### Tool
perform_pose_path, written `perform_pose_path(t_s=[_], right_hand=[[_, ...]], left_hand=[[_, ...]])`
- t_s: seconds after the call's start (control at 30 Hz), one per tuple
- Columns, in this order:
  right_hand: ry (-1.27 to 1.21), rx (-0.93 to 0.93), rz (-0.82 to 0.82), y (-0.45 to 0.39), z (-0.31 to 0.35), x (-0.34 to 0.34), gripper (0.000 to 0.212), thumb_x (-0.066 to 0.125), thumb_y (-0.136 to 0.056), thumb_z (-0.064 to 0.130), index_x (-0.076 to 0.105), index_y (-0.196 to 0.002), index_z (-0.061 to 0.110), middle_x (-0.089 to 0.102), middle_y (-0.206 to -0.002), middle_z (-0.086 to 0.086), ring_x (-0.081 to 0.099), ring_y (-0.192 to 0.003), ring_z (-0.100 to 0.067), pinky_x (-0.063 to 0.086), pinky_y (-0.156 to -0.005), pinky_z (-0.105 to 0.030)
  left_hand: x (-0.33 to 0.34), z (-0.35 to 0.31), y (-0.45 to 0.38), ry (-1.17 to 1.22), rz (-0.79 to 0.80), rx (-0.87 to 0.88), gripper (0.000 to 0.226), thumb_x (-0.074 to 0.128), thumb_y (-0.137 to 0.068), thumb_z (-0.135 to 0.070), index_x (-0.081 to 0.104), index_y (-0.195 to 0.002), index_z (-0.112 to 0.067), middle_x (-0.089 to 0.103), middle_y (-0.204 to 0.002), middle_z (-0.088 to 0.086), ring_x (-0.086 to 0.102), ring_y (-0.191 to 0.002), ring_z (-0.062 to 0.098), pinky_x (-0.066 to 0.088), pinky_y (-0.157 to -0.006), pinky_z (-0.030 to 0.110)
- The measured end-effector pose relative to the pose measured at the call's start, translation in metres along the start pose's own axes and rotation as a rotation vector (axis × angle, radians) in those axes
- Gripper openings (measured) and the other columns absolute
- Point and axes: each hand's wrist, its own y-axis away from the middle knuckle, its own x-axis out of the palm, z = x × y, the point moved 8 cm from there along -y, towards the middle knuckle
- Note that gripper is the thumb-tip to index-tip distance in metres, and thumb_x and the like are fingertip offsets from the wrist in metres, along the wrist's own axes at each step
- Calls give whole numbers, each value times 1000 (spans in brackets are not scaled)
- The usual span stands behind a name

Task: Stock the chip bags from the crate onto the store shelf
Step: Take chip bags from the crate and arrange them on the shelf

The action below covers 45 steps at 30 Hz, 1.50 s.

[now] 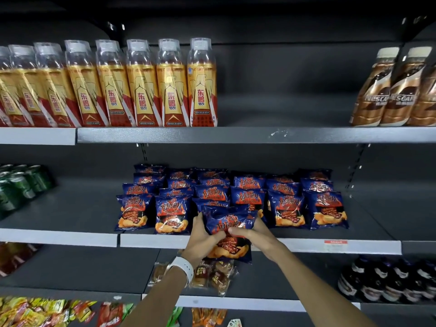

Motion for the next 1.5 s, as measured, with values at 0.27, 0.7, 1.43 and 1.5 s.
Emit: perform_pose_path(t_s=[0.27,0.7,1.43,1.5], right_hand=[[-153,-19,-158,3,-5,-49,91,93,-63,38,46,-140,22,66,-129,4,64,-116,-15,51,-103,-45],[-260,49,-272,21,-17,-129,116,99,-44,47,43,-143,25,66,-130,0,65,-116,-22,51,-102,-50],[45,21,-64,28,26,-117,50,91,-68,20,65,-110,18,76,-105,1,72,-98,-15,57,-93,-42],[43,25,-52,32,24,-115,57,93,-62,29,66,-111,19,76,-107,1,71,-102,-15,56,-95,-43]], left_hand=[[24,-24,-5,163,-6,5,93,83,-70,-48,34,-146,-25,41,-144,-11,39,-135,11,36,-114,43],[35,-39,-26,193,-102,25,17,54,-99,-29,60,-85,-23,59,-79,4,53,-75,23,45,-70,39],[70,-114,-59,-323,95,365,23,74,-85,-32,76,-103,-18,73,-99,-11,66,-96,4,52,-92,26],[73,-119,-58,-330,127,380,22,74,-84,-30,76,-103,-18,73,-99,-10,66,-96,3,53,-93,28]])
